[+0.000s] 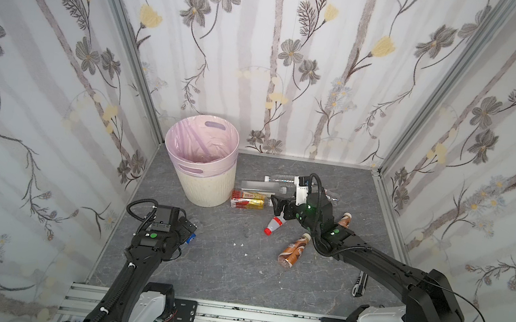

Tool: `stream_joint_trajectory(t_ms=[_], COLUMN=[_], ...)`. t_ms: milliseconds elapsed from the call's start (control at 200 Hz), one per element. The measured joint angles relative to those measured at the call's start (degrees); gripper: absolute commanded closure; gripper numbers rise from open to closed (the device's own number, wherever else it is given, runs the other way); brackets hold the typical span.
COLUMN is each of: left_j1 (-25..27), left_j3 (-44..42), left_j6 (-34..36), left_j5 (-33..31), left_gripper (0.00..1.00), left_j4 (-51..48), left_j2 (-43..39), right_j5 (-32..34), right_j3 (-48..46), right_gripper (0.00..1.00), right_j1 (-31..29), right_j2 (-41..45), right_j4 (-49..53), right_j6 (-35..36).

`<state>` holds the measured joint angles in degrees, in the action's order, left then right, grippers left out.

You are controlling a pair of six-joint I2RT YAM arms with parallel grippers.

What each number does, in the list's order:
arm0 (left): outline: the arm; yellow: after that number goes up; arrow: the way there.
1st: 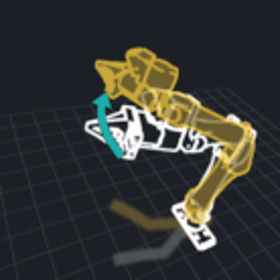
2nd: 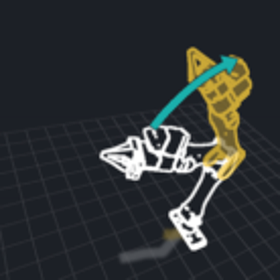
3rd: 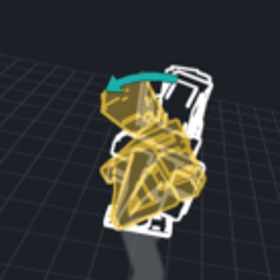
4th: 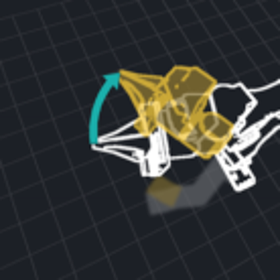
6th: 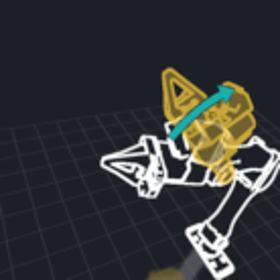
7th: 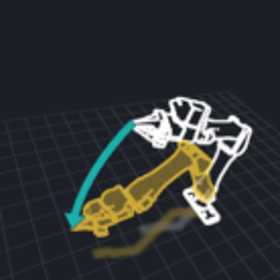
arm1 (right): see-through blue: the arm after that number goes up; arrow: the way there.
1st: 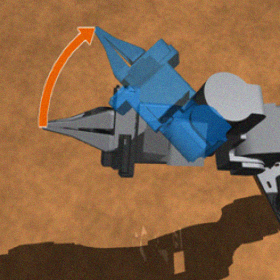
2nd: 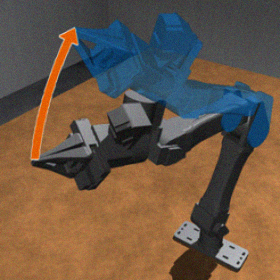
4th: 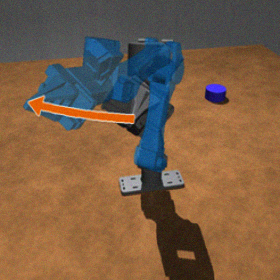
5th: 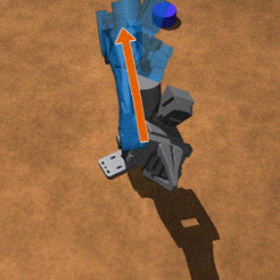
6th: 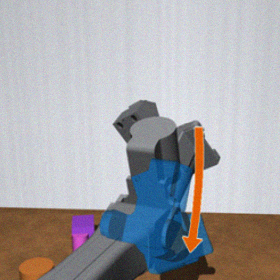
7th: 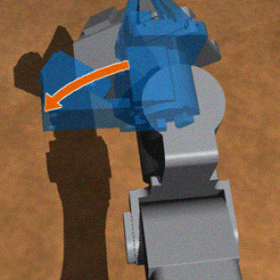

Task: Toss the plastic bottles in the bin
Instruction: 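Withdraw the right gripper while the left gripper moves toward the blue Pepsi bottle, then lower the left gripper over the blue-capped Pepsi bottle beside the bin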

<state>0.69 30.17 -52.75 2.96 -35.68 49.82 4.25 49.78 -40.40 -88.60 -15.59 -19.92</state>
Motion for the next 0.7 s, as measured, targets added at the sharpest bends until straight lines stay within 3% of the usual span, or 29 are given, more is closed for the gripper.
stream_joint_trajectory(t_ms=[380,699], left_j1=[1.8,3.2], left_j3=[-0.7,5.4], left_j6=[0.3,3.1], left_j5=[7.3,5.6], left_gripper=[0.00,0.00], left_j4=[4.6,6.6], left_j2=[3.9,3.6], right_j5=[-1.4,-2.8], right_j3=[0.0,0.8], right_gripper=[0.00,0.00], right_j1=[0.0,0.0], right_j2=[0.1,-0.6], right_j4=[-0.2,-0.2], right_j6=[-1.5,-2.5])
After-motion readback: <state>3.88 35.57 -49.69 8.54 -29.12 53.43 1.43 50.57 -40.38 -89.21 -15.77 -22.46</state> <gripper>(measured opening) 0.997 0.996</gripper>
